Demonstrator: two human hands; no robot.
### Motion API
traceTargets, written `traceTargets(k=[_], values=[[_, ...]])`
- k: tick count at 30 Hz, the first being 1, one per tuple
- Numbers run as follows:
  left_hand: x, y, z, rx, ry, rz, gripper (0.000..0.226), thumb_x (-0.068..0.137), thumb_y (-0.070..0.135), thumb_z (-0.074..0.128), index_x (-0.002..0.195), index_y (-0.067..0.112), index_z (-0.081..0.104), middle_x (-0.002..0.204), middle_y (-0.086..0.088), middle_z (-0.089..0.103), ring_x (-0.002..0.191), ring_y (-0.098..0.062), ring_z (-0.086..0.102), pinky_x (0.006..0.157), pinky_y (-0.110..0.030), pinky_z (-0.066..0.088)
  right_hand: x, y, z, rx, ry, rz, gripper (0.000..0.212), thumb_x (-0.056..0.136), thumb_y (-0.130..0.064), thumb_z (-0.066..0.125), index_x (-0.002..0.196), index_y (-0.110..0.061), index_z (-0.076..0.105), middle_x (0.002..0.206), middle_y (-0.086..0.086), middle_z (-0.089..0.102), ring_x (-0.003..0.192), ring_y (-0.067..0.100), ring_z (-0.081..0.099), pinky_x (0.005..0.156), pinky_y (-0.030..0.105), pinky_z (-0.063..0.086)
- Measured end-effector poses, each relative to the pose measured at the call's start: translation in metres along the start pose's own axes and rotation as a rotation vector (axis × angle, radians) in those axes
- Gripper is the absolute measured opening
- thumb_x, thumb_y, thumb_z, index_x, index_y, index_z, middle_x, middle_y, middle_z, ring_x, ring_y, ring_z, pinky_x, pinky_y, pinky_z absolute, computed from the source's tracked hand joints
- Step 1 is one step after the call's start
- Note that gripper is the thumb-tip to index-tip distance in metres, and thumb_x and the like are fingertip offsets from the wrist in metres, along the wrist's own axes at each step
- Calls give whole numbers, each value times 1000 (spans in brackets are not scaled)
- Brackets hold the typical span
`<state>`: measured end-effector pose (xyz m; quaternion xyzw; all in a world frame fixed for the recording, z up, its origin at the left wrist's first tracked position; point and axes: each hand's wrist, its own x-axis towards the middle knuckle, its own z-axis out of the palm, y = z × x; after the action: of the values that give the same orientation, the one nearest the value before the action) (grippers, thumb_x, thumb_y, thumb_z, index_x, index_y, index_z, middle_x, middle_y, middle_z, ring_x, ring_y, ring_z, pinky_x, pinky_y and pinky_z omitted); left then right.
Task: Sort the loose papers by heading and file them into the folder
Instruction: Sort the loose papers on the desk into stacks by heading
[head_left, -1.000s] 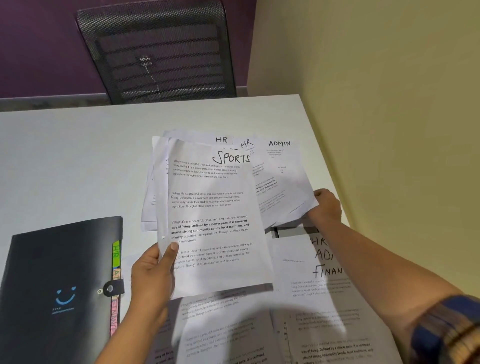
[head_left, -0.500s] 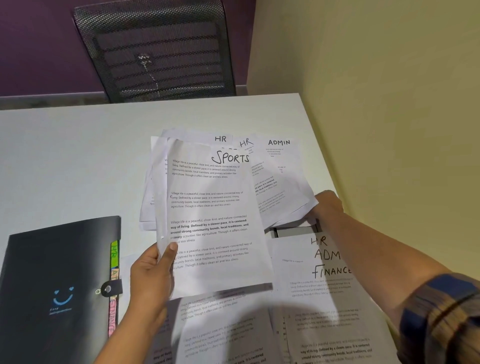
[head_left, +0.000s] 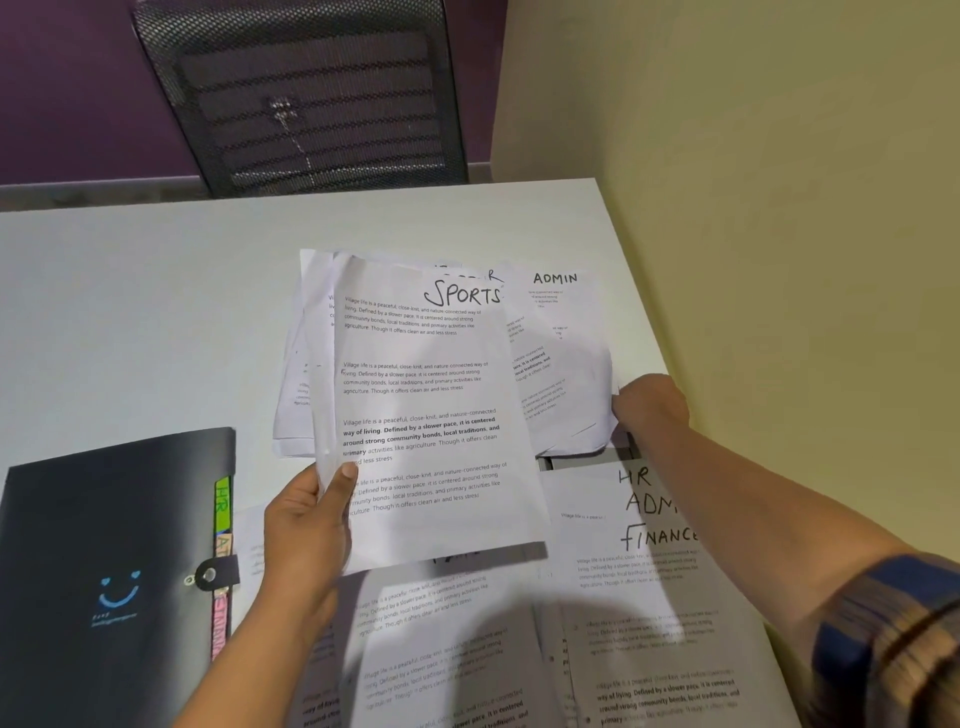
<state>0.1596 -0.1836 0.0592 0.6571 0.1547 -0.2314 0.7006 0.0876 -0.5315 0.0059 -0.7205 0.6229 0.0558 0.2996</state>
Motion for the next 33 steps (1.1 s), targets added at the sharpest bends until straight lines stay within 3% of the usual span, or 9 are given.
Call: traceTargets(k=[3,6,9,14,18,22,26,28,33], values=[[4,2,2,-3,-12,1,12,95,10,59,99,9,69,104,-6,75,84,-8,71,75,-18,57,-7,0,10,-60,0,-45,21,71,-16,64,90,-6,60,90,11,66,75,29,63,61,30,49],[6,3,2,1,-14,4,20,95,11,59,111,4,69,111,-9,73,101,-17,69,91,-29,54,-8,2,19,-95,41,-37,35,63,-16,62,98,-8,60,99,11,65,90,34,63,77,41,56],[6,4,5,-3,-22,12,26,95,10,58,119,2,66,110,-8,73,96,-13,71,81,-20,57,-15,2,23,-120,67,-63,29,68,-17,65,96,-10,61,99,9,65,91,32,63,79,42,56],[9,4,9,13,-29,19,26,95,11,59,119,4,66,106,-5,74,87,-7,72,70,-16,57,-17,1,24,44,6,34,32,73,-8,70,100,-6,52,90,9,60,78,29,62,61,32,47],[10,4,10,11,-32,17,24,96,9,58,117,2,66,96,4,76,79,-2,72,62,-11,53,-12,-1,14,176,-48,130,17,66,13,62,69,-2,54,70,15,59,54,24,53,53,28,47],[10,7,6,26,-39,25,23,96,12,59,115,4,68,102,-2,76,84,-5,72,64,-13,55,-11,1,-2,192,8,90,26,71,-3,62,54,-11,43,56,5,51,49,20,47,47,22,33],[7,6,0,14,-36,14,22,95,13,59,115,7,69,106,-6,75,95,-15,71,73,-21,59,-14,7,-27,199,128,-105,8,80,-17,65,81,-11,60,77,5,61,68,25,60,60,27,44],[2,5,-4,4,-39,10,21,96,12,58,114,9,69,108,-8,75,100,-21,70,84,-32,57,-18,9,-43,171,209,-182,14,84,-21,65,96,-12,63,86,7,66,73,29,63,62,29,46],[-16,2,-11,21,-36,-3,19,97,14,58,110,15,71,106,-6,75,103,-25,70,95,-43,52,-56,14,-93,265,408,-359,19,93,-27,59,105,-20,71,82,3,67,71,27,60,61,27,41]])
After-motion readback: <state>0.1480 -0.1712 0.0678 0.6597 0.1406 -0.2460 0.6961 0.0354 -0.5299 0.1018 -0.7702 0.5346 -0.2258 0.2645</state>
